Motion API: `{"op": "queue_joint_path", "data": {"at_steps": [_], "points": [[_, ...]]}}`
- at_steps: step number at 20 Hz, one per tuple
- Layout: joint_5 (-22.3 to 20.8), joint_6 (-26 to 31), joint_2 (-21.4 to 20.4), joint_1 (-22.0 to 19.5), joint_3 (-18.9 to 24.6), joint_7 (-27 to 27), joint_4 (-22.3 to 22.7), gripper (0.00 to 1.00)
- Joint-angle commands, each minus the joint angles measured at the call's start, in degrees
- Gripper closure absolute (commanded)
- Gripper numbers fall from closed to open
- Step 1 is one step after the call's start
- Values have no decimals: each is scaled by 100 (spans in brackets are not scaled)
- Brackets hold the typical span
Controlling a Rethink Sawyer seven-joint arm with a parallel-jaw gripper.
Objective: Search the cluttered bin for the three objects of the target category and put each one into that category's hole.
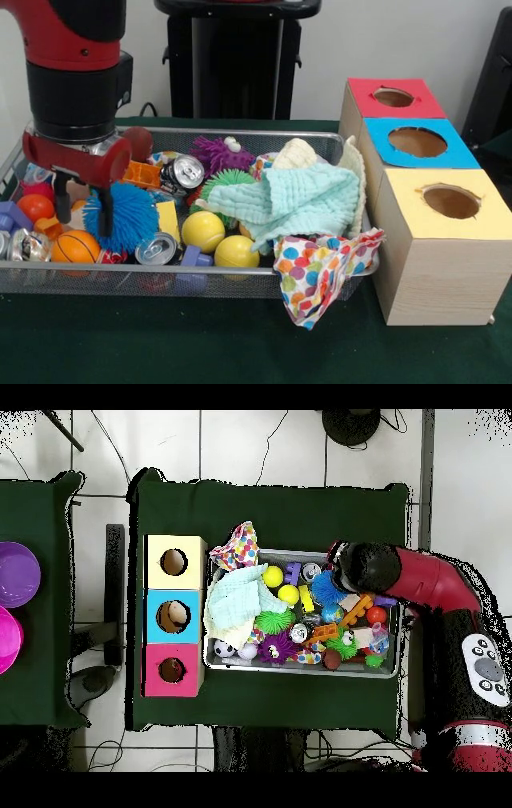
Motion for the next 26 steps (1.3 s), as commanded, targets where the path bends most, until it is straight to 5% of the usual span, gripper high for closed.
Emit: {"op": "queue_joint_path", "data": {"at_steps": [1,6,15,26], "points": [[9,652,121,-255,710,-1070,761,0],[4,625,124,-404,915,-1134,1024,0],[-459,-587,171,-589,1047,-789,1736,0],[-1512,-1015,67,-330,264,-556,1864,0]]}}
